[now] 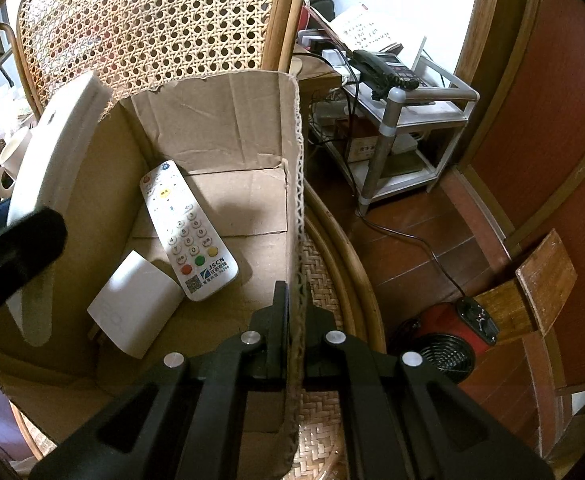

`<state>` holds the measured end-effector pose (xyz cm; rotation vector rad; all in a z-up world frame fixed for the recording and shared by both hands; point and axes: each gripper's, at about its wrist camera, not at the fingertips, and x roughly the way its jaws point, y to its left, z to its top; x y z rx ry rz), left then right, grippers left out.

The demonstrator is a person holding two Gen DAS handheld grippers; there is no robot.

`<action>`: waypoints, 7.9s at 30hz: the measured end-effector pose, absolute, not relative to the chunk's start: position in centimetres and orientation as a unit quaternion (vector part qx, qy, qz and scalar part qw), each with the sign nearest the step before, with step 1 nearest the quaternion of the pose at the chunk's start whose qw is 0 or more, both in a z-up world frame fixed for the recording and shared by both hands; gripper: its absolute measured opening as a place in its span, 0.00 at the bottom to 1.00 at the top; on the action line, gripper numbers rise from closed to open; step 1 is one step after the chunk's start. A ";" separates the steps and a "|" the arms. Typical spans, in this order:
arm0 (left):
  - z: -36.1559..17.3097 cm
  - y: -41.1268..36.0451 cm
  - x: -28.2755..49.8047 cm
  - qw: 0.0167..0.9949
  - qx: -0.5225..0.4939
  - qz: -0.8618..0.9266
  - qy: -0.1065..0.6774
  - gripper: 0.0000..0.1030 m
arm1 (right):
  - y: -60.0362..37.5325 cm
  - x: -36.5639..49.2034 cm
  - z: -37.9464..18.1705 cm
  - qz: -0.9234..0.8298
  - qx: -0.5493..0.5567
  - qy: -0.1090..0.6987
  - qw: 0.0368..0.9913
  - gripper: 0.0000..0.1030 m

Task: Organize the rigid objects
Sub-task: 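Lift the white rectangular device with the left tool over the cardboard box, then lower the device into the cardboard box and open the left tool, then move the left tool back to the seat toward the black car key, then grasp the black car key with the left tool, then carry the black car key into the cardboard box and release it, then move the left tool back to the seat toward the second black key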

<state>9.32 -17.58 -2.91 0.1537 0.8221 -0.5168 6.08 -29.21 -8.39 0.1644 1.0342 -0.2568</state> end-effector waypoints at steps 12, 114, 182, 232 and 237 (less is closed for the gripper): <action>-3.3 -17.6 9.4 0.875 0.097 -0.252 0.401 0.45 | -29.1 6.0 -8.4 -0.123 0.076 0.492 0.858 0.05; -13.3 -8.3 14.4 0.810 0.089 -0.281 0.507 0.17 | -28.6 6.7 -8.8 -0.128 0.078 0.493 0.857 0.05; -0.7 -15.3 8.1 0.893 0.000 -0.281 0.350 0.13 | -28.8 6.2 -8.7 -0.127 0.082 0.489 0.859 0.05; -6.2 -3.2 17.3 0.855 -0.072 -0.123 0.498 1.00 | -28.6 6.4 -8.9 -0.127 0.081 0.489 0.859 0.05; -8.4 -2.5 18.4 0.841 -0.069 -0.103 0.527 1.00 | -28.5 6.4 -8.9 -0.126 0.079 0.490 0.859 0.05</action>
